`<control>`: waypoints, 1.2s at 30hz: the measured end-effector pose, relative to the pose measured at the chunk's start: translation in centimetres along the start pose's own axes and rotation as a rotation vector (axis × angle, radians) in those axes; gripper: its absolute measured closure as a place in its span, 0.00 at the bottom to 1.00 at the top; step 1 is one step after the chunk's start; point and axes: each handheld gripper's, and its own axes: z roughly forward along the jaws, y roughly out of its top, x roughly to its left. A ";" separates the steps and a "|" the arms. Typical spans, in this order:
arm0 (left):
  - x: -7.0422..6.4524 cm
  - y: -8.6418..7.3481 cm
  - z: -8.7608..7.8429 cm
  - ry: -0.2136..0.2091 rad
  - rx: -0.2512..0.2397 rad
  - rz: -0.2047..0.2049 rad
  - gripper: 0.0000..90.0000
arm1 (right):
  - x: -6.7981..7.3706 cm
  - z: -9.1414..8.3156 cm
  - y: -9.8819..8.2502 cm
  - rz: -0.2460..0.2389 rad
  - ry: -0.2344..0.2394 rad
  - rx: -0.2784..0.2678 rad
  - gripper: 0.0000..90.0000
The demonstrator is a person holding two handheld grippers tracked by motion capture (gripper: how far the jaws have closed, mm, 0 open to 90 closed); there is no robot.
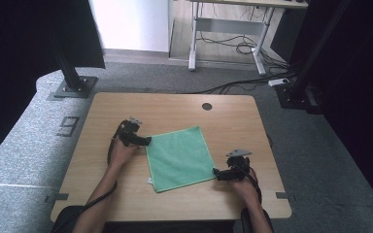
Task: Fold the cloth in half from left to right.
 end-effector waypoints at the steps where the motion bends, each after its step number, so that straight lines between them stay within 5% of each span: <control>1: 0.1 -0.1 -0.1 0.002 0.001 -0.002 0.00 | 0.0 0.0 0.0 -0.001 0.001 0.001 0.00; 17: 0.5 -1.8 -1.4 0.011 0.001 -0.044 0.00 | 1.0 -0.9 1.4 -0.028 0.062 -0.014 0.02; 36: 0.3 -2.4 -2.0 0.011 -0.001 -0.046 0.00 | 7.3 -0.2 4.0 -0.190 0.208 0.013 0.00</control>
